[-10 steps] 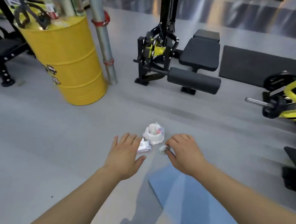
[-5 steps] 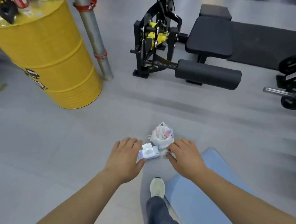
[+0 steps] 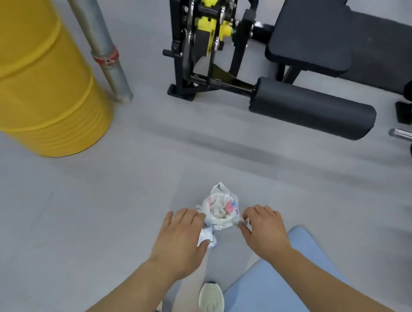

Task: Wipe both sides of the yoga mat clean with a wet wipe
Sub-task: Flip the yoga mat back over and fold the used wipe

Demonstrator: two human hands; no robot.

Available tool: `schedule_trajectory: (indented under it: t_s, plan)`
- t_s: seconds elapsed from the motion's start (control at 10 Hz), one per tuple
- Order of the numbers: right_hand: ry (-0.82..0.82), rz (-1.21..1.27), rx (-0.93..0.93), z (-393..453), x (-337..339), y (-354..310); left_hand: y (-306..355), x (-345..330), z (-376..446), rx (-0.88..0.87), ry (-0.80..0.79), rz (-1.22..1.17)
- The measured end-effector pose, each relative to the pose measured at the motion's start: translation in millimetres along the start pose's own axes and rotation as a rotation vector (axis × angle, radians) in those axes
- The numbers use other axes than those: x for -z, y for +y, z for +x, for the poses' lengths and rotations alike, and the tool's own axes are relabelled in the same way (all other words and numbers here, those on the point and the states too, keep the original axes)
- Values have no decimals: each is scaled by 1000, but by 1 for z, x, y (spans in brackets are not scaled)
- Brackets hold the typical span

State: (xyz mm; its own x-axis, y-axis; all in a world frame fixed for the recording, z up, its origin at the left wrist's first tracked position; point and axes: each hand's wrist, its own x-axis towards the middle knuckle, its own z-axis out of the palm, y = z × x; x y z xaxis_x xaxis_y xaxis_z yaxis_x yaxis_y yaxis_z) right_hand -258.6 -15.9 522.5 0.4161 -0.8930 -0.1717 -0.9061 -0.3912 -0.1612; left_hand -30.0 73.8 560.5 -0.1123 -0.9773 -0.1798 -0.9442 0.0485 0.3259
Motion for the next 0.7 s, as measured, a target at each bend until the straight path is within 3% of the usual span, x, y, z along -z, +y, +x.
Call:
schedule_trajectory:
  t_s: [0.4,0.5,0.7]
  plan:
    - [-89,-18,-176,105,-223,31,-108,-188,101,-51,-32,57]
    - [-76,-53,-190,128,-257,43,-120,-217,113,-47,-51,72]
    - [-226,-81,-196,143,-273,51,-127,-239,133,-33,-58,89]
